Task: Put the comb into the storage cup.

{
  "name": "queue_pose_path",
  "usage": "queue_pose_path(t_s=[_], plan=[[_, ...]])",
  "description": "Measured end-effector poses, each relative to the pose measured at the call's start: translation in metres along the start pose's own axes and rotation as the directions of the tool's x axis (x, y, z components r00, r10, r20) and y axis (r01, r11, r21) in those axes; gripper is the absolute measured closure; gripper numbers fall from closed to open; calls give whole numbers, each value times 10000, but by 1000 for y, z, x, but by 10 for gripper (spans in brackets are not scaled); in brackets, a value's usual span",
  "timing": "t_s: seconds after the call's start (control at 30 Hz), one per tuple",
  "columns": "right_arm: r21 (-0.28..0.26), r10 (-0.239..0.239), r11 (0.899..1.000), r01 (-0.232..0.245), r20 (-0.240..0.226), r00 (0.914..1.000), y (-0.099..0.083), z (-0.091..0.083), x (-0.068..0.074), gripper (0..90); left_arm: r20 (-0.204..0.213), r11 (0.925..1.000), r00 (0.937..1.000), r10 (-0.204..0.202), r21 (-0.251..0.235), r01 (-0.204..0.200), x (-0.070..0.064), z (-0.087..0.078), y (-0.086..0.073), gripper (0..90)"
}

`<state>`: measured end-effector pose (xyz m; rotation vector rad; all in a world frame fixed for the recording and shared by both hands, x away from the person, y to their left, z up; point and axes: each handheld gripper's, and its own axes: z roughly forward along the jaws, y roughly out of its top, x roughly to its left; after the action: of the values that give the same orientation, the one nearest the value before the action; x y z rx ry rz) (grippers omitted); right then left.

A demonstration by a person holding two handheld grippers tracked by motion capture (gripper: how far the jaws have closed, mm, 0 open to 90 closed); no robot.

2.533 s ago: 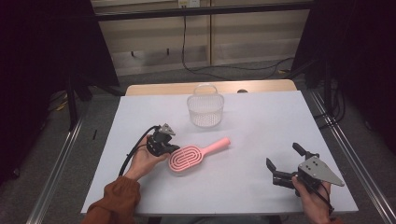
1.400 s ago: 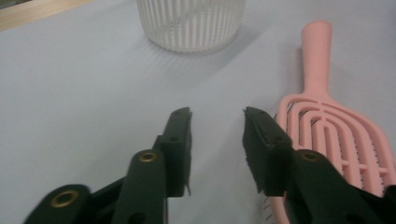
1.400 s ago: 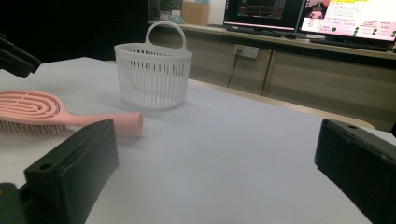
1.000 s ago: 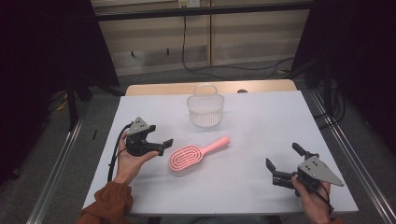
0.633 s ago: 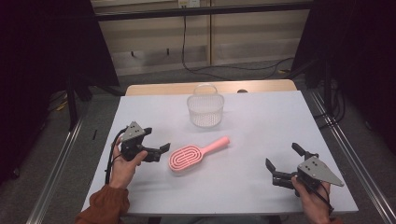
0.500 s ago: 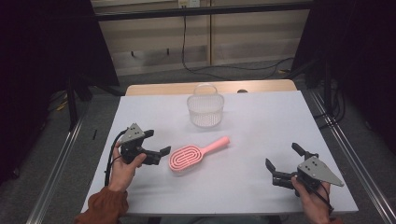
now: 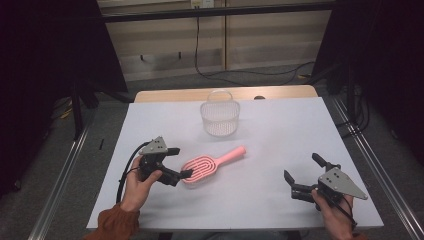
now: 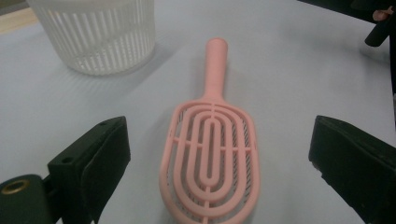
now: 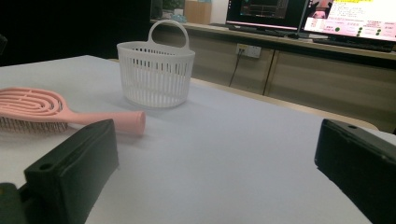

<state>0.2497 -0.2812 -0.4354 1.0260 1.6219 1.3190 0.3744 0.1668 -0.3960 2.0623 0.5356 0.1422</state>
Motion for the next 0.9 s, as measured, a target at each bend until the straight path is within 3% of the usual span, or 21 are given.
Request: queue_pose_path(t_s=[0.2, 0.4, 0.57, 0.67, 0.77, 0.9], plan=[[2, -13, 10000, 13, 5, 10000, 0, 0, 0, 0, -14, 9992, 9993, -364, 156, 364, 3, 10, 5, 51], [21, 8, 10000, -8, 19, 10000, 0, 0, 0, 0, 411, 9947, 9960, -788, 700, 758, 11, 20, 10, 45], [15, 31, 10000, -31, 0, 10000, 0, 0, 0, 0, 666, 9928, 9962, -562, 1094, 487, 11, 29, 14, 41], [20, 20, 10000, -20, 21, 10000, 0, 0, 0, 0, 523, 9887, 9985, -183, 1498, 103, 9, 32, 17, 42], [27, 7, 10000, -7, 20, 10000, 0, 0, 0, 0, 576, 9896, 9982, -159, 1439, 74, 10, 36, 20, 57], [17, 4, 10000, -4, -3, 10000, 0, 0, 0, 0, 647, 9845, 9978, -175, 1752, 59, 14, 42, 25, 45]])
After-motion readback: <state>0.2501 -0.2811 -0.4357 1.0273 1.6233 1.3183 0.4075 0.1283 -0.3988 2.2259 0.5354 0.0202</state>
